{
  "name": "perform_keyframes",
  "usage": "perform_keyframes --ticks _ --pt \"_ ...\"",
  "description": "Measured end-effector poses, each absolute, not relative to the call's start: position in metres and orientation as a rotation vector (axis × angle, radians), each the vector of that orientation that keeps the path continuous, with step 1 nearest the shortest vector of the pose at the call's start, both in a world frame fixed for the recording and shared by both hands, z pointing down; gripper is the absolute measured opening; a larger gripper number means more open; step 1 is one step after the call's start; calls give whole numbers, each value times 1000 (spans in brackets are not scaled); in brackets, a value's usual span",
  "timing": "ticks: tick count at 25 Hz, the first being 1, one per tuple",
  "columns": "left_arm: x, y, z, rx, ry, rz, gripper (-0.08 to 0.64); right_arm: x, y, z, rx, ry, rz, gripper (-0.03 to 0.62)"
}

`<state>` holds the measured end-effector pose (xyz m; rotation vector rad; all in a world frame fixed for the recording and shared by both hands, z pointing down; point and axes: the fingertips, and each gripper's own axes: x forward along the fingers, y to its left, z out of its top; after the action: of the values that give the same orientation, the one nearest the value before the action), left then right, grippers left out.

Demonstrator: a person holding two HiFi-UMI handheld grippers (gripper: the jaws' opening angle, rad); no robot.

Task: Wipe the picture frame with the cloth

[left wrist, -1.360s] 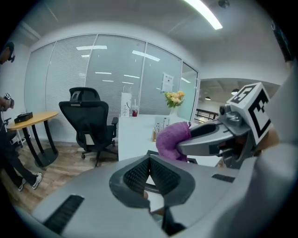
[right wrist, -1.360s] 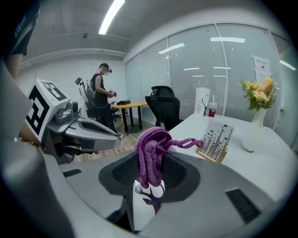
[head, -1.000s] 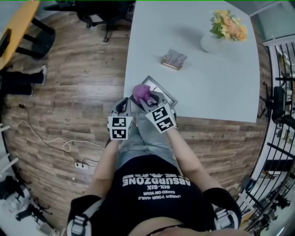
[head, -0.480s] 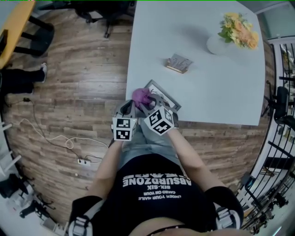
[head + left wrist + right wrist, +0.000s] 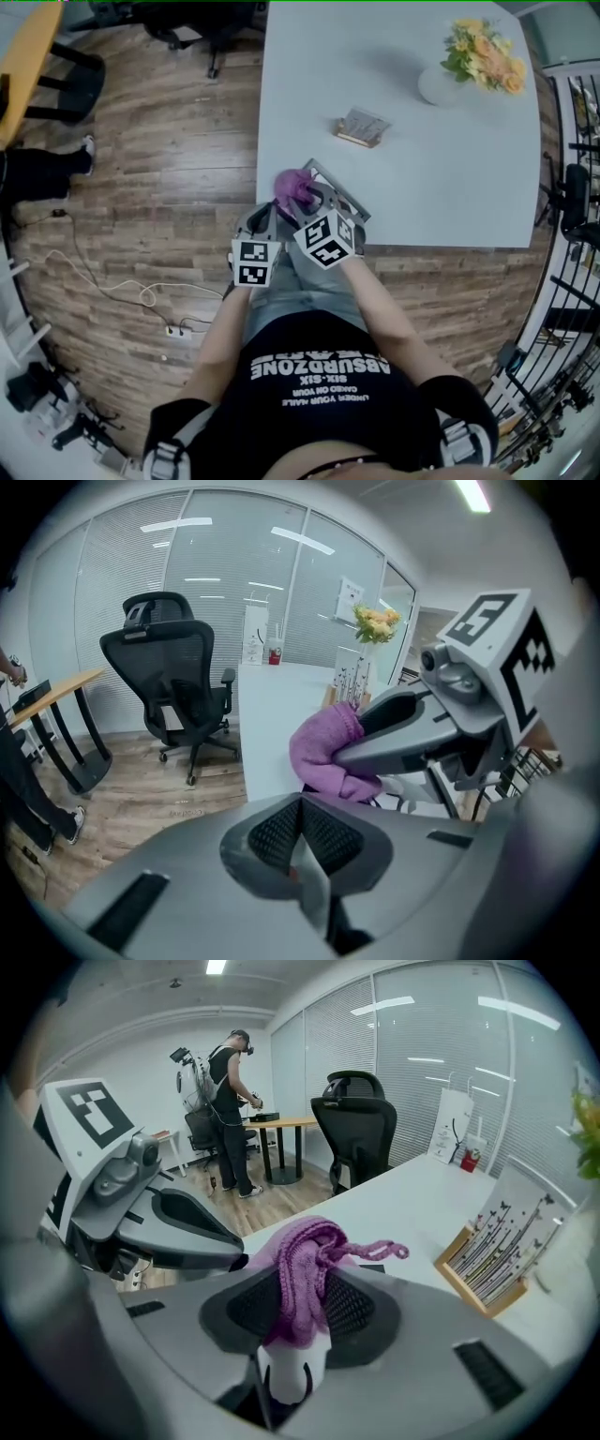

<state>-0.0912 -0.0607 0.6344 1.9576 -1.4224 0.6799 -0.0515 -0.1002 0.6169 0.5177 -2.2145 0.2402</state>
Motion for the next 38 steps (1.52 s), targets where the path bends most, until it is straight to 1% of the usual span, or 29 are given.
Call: perform_keyframes --ticks 5,10,13,16,21,31,38 --pt "-93 -62 637 1997 -1426 741 15 -43 -119 619 595 -2186 255 129" --pt "-90 -60 635 1991 -1425 711 15 -23 -140 616 699 -2155 268 129" --pt "-93 -61 636 1982 -1419 685 15 -23 -144 616 706 -2153 264 129" --pt "-95 -63 636 1955 -1413 633 15 -23 -143 616 714 -2154 258 129" --pt "-95 -61 637 1935 -1412 631 15 -16 -136 615 715 -2142 246 129" --pt "-95 -59 638 1932 -1403 602 15 12 -119 615 735 -2135 277 129" --pt "-93 -59 639 1935 -1386 606 14 7 -116 620 719 -2122 304 129"
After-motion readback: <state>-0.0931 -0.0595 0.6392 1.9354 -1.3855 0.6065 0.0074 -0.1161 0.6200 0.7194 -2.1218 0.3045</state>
